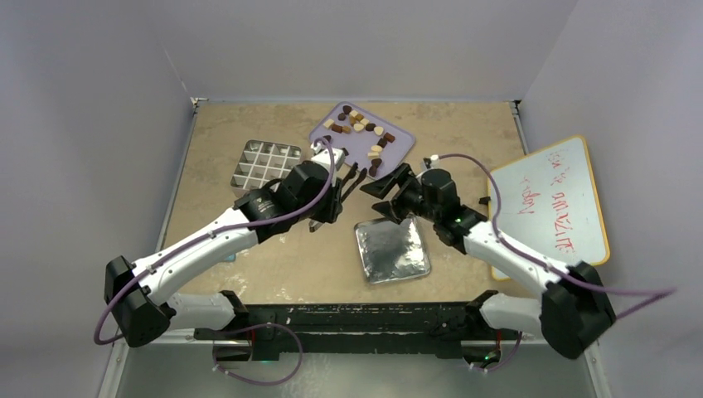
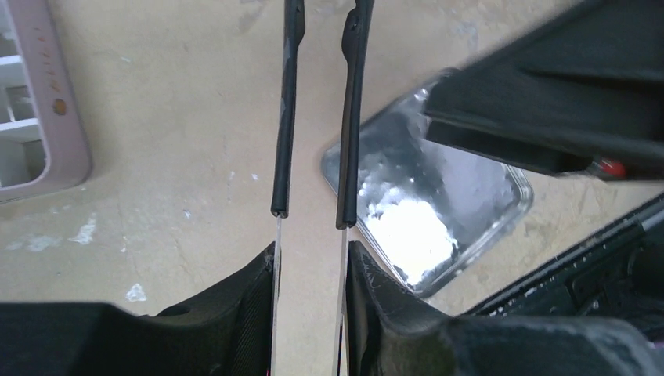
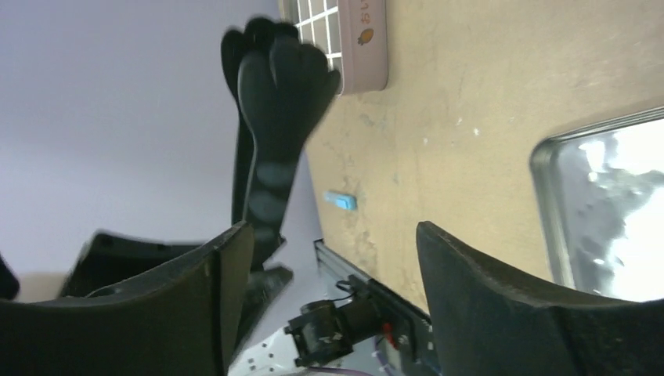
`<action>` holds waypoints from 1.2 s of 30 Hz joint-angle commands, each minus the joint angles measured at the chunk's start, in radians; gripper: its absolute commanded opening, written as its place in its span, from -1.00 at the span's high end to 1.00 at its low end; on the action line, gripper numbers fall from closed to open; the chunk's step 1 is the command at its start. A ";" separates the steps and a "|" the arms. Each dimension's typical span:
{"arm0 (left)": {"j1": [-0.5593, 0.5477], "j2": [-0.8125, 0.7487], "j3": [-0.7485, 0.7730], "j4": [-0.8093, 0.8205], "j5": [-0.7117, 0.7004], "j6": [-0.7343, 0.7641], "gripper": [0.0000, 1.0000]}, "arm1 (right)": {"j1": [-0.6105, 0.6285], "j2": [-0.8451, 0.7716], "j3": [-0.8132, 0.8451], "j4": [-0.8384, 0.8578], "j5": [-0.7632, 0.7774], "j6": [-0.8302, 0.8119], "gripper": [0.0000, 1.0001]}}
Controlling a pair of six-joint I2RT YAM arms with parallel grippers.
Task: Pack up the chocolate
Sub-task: Pick up the fake chocolate from the plate.
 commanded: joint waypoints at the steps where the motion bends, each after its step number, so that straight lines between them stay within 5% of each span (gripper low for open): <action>1: 0.010 0.045 0.100 -0.023 -0.125 0.017 0.35 | -0.004 -0.175 -0.009 -0.253 0.143 -0.214 -0.65; 6: 0.011 0.157 0.173 -0.023 -0.175 0.054 0.26 | -0.004 -0.379 -0.013 -0.422 0.247 -0.351 -0.97; 18: 0.081 0.560 0.498 0.017 -0.047 0.114 0.30 | -0.004 -0.771 -0.045 -0.671 0.429 -0.520 -0.98; 36: 0.132 0.732 0.531 0.020 0.039 0.076 0.36 | -0.004 -0.737 -0.008 -0.657 0.417 -0.618 -0.98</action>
